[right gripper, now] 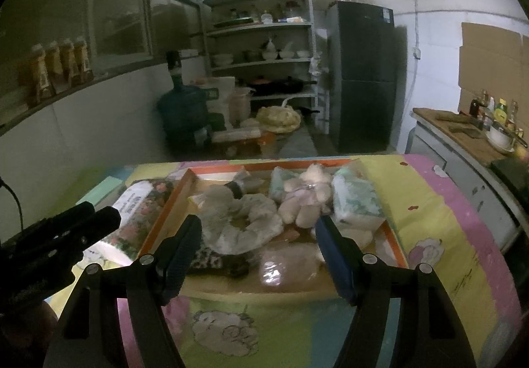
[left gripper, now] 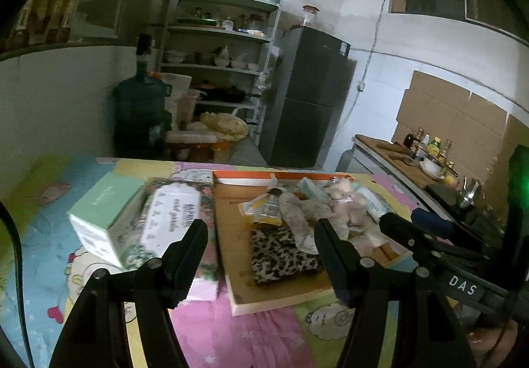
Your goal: Organize soft objects
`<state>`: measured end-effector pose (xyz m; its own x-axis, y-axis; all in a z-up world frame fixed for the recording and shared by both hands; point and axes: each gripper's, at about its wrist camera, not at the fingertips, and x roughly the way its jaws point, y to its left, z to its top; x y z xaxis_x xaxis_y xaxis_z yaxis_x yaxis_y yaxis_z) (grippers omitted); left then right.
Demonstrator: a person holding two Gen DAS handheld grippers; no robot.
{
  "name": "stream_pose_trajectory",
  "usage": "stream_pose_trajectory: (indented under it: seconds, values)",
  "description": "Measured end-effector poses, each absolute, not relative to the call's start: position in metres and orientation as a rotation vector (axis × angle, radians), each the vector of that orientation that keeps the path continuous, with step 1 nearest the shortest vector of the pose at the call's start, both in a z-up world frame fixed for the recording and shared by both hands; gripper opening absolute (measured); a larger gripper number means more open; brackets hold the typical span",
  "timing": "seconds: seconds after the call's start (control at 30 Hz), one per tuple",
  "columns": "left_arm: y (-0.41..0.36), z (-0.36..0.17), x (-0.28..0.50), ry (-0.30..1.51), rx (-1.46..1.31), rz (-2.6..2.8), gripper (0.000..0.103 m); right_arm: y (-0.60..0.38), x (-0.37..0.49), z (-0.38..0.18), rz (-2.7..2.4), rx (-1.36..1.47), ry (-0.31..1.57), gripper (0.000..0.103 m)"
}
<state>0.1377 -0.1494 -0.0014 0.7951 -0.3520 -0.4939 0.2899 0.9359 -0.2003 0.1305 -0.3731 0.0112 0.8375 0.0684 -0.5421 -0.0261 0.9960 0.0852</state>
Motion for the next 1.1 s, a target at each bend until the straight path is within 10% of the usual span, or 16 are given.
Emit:
stream_pose_trajectory:
  seconds: [1.1]
  values:
    - [-0.089, -0.001, 0.077, 0.500, -0.096, -0.259, 0.066, -0.300, 0.075, 0.013, 0.076, 0.074, 0.538, 0.073]
